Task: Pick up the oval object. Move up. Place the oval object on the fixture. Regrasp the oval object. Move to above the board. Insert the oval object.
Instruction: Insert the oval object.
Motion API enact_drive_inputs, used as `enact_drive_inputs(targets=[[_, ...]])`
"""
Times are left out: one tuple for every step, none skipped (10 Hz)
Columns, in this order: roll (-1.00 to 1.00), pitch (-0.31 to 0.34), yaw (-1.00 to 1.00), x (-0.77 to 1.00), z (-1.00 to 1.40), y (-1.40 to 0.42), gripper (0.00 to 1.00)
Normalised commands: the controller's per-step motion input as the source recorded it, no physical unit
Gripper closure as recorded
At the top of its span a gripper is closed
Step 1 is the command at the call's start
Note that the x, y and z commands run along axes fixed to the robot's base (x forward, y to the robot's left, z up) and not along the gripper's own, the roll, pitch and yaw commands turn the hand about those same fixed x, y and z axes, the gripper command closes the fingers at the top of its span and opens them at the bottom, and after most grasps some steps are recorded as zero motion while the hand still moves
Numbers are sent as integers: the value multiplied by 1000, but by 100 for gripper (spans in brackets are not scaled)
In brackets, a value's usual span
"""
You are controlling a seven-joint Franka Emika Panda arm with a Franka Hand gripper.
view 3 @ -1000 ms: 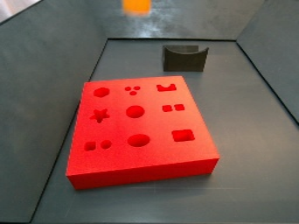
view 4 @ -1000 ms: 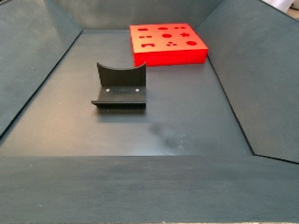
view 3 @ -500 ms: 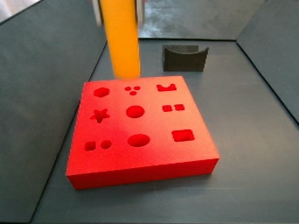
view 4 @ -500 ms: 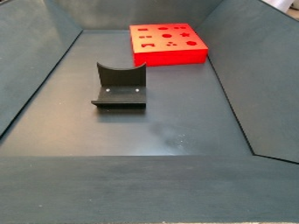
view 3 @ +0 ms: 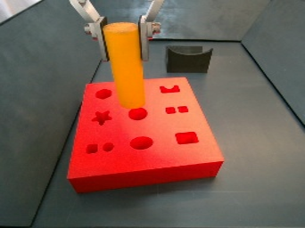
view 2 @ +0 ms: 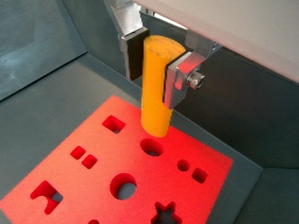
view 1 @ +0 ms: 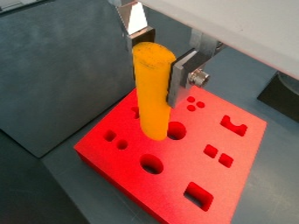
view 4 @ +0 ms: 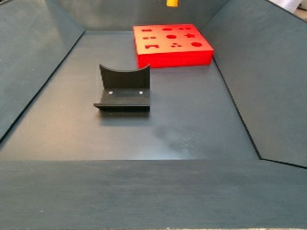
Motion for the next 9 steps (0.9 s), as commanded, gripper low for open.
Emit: enact_drive_inputs(targets=[[59, -71, 114, 0, -349, -86, 100], [14, -121, 197, 0, -360, -34, 100], [0, -149, 209, 29, -360, -51, 100], [9, -146, 229, 89, -346, -66, 100], [0, -149, 246, 114, -334, -63, 100], [4, -147, 254, 117, -343, -60, 100], [13, -146, 291, 129, -363, -46, 100], [44, -144, 303, 149, -360, -63, 100], [190, -134, 200, 140, -343, -69, 100]])
